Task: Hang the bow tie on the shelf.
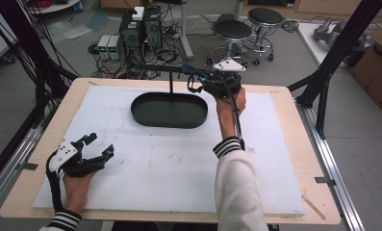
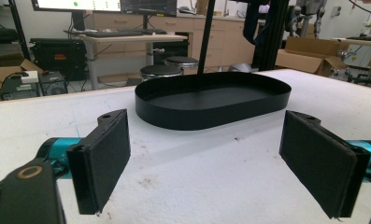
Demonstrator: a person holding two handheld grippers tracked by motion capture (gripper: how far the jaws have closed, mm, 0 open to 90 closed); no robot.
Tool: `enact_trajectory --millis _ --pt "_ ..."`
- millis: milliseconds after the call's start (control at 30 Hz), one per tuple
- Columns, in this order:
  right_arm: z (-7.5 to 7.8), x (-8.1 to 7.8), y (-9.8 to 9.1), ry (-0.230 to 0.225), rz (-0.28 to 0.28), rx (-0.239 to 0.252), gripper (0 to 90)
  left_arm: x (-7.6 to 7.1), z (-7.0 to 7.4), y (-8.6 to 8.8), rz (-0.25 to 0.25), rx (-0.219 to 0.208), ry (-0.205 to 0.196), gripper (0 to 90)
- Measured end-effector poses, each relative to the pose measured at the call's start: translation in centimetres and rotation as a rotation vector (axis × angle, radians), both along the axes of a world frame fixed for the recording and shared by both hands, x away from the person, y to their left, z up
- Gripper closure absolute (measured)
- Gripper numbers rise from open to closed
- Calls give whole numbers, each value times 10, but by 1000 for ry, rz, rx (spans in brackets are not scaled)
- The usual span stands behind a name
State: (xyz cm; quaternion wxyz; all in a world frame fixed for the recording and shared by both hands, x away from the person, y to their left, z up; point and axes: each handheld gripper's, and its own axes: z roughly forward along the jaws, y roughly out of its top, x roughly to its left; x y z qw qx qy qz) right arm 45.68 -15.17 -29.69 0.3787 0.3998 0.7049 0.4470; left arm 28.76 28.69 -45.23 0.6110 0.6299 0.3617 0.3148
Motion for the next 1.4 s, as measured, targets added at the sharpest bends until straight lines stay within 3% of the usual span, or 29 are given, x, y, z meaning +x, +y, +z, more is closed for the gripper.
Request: enact_trajectory --millis 267,400,567,867,933,1033,1233,1400 --pt "8 -9 -10 -15 -12 32 287 0 0 -1 5 3 4 168" --pt "17 -18 -19 -31 13 56 258 0 0 -1 5 4 4 168" --pt "26 -32 -37 -31 29 104 213 1 0 0 8 -3 7 167" --pt "41 -68 -75 -55 59 137 176 0 0 -1 8 7 3 167" --pt "38 -82 -83 -103 56 126 176 0 0 -1 8 8 2 168" --pt "30 -102 -96 -104 54 78 174 0 0 -1 8 11 -3 167" --pt "6 -138 -116 -128 63 86 169 0 0 -2 13 13 3 167" --pt "-20 -162 -123 -180 81 125 141 0 0 -1 17 7 4 164"
